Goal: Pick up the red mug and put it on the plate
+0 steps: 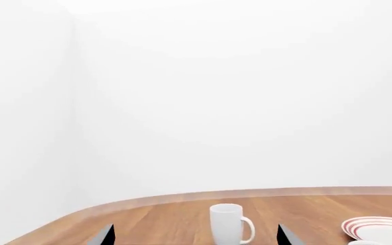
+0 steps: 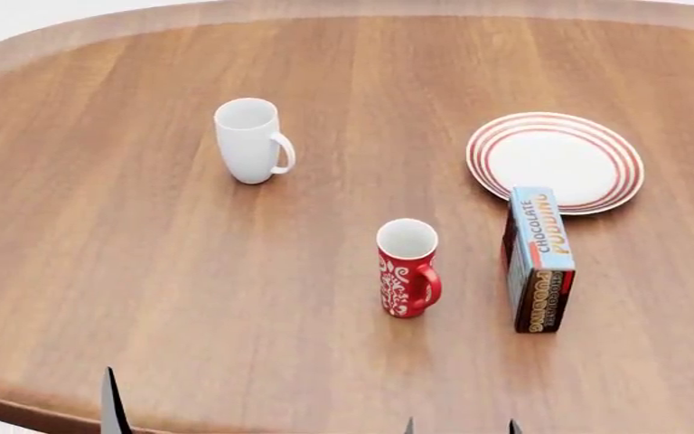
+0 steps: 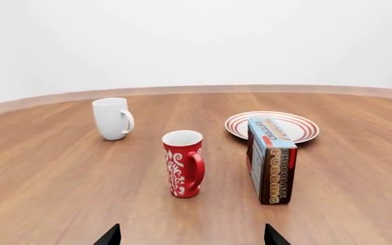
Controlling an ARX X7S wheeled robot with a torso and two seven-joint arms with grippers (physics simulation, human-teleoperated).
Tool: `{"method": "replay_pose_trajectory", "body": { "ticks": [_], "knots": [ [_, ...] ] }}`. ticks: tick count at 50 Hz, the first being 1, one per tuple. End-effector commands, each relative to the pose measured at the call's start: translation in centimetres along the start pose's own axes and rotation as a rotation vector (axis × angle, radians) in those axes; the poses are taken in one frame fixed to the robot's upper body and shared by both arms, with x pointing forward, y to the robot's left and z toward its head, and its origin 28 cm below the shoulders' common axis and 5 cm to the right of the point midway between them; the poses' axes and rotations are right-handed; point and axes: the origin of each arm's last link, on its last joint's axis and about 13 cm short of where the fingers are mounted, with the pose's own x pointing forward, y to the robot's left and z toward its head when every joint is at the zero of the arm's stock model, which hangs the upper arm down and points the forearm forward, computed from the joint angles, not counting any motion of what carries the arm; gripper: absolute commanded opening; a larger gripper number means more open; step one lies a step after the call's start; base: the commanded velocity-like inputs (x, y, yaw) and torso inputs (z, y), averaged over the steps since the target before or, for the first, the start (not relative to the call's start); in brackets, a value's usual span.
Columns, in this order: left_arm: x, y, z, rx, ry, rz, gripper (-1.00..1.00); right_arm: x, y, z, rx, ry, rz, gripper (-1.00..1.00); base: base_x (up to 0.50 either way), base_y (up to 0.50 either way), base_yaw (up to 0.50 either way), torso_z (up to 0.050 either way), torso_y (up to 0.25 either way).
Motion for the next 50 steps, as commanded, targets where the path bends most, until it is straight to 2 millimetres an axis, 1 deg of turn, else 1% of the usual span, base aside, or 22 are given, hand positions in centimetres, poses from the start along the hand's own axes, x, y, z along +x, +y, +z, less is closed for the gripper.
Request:
{"method": "replay_pose_trajectory", "body": {
  "ticks": [1, 19, 50],
  "knots": [
    [0.00, -0.02, 0.00, 0.000, 0.000, -0.001, 1.00, 0.00, -0.07, 0.03, 0.009, -0.004, -0.011, 1.00, 0.00, 0.00, 0.00, 0.000, 0.000],
    [0.00, -0.02, 0.00, 0.001, 0.001, -0.004, 1.00, 0.08, -0.10, -0.09, 0.007, -0.004, -0.007, 1.00, 0.04, 0.00, 0.00, 0.000, 0.000],
    [-0.01, -0.02, 0.00, 0.004, 0.002, -0.005, 1.00, -0.03, -0.05, 0.00, 0.011, -0.006, -0.007, 1.00, 0.14, 0.00, 0.00, 0.000, 0.000]
  ]
}}
